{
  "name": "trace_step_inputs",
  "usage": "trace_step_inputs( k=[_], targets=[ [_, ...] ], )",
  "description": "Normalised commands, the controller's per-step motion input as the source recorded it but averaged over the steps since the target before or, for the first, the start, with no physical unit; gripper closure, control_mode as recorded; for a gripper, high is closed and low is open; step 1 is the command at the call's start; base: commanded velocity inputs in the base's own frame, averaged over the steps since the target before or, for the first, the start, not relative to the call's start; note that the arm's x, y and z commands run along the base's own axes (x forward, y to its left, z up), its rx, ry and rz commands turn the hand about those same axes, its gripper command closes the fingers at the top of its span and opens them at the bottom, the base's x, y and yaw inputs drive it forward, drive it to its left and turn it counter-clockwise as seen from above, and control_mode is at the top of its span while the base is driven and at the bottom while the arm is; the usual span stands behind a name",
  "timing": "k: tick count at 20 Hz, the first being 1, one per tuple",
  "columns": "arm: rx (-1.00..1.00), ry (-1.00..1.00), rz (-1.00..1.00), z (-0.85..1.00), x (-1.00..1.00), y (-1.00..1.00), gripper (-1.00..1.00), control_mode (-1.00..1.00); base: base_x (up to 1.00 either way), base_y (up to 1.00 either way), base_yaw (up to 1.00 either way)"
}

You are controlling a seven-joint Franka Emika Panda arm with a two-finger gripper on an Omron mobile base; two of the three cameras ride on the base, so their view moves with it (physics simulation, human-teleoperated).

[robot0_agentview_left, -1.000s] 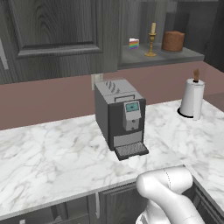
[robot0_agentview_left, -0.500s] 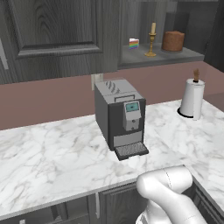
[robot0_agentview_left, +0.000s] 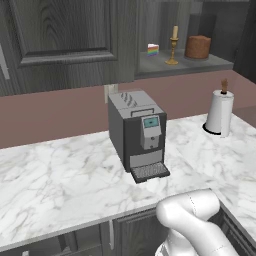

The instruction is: Pick the jar and candle from the dining table and place them in the open cabinet. Close the cabinet after placing the objects.

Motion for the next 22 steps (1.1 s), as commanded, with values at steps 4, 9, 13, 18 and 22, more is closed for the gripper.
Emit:
trace_step_inputs(
  k=[4, 9, 13, 18, 22],
  targets=[
    [-0.08, -0.07, 0.0, 0.27, -0.23, 0.33, -1.0, -1.0, 0.0, 0.0, 0.0],
    [-0.09, -0.05, -0.02, 0.43, -0.19, 0.44, -1.0, -1.0, 0.0, 0.0, 0.0],
    [-0.06, 0.0, -0.1, 0.54, -0.09, 0.45, -1.0, -1.0, 0.0, 0.0, 0.0],
    [-0.01, 0.04, -0.22, 0.45, -0.19, 0.41, -1.0, -1.0, 0.0, 0.0, 0.0],
    [0.0, 0.08, -0.27, 0.36, -0.31, 0.41, -1.0, -1.0, 0.0, 0.0, 0.0]
  ],
)
